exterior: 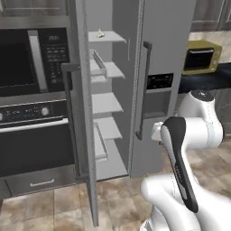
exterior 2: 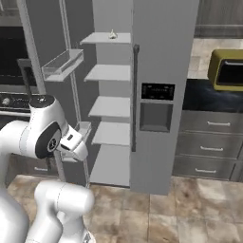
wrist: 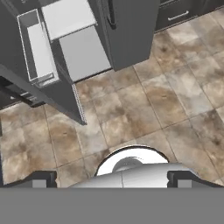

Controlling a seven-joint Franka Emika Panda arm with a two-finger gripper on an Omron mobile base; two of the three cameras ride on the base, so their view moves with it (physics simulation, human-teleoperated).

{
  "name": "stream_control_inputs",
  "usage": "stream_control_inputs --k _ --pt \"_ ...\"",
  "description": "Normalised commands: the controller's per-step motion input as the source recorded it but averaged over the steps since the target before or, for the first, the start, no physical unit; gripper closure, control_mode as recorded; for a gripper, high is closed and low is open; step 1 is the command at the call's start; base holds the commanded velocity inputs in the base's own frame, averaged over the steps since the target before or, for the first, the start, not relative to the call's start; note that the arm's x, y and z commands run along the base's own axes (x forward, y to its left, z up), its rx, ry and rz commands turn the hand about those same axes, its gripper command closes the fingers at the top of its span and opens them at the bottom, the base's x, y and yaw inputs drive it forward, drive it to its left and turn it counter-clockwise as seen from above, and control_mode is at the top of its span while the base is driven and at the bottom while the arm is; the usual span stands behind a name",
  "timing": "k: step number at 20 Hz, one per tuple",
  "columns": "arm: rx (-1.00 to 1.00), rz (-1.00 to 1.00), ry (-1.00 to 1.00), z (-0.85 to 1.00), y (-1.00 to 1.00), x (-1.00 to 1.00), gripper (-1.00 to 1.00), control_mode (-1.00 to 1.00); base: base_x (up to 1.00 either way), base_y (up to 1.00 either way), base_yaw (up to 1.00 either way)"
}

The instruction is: Grab the garlic and onion from the fridge, place them in the blender, close the lid, and turn on the blender to create a marinade.

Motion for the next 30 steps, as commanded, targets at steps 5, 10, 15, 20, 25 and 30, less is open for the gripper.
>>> stream_control_inputs --k 5,10,15,20,25,30 --pt "0.0 0.0 0.0 0.0 0.0 0.0 -1.0 1.0 0.97 -0.45 0.32" --pt "0.0 0.0 0.0 0.0 0.0 0.0 -1.0 1.0 0.89 -0.35 0.36" --pt "0.0 0.0 0.0 0.0 0.0 0.0 -1.0 1.0 0.77 -0.41 0.37" --pt "0.0 0.0 0.0 0.0 0.0 0.0 -1.0 1.0 0.56 -0.36 0.23" --pt "0.0 0.0 0.0 0.0 0.0 0.0 -1.0 1.0 0.48 -0.28 0.1" --pt "0.0 0.0 -0.01 0.05 0.0 0.04 -1.0 -1.0 0.25 -0.08 0.01"
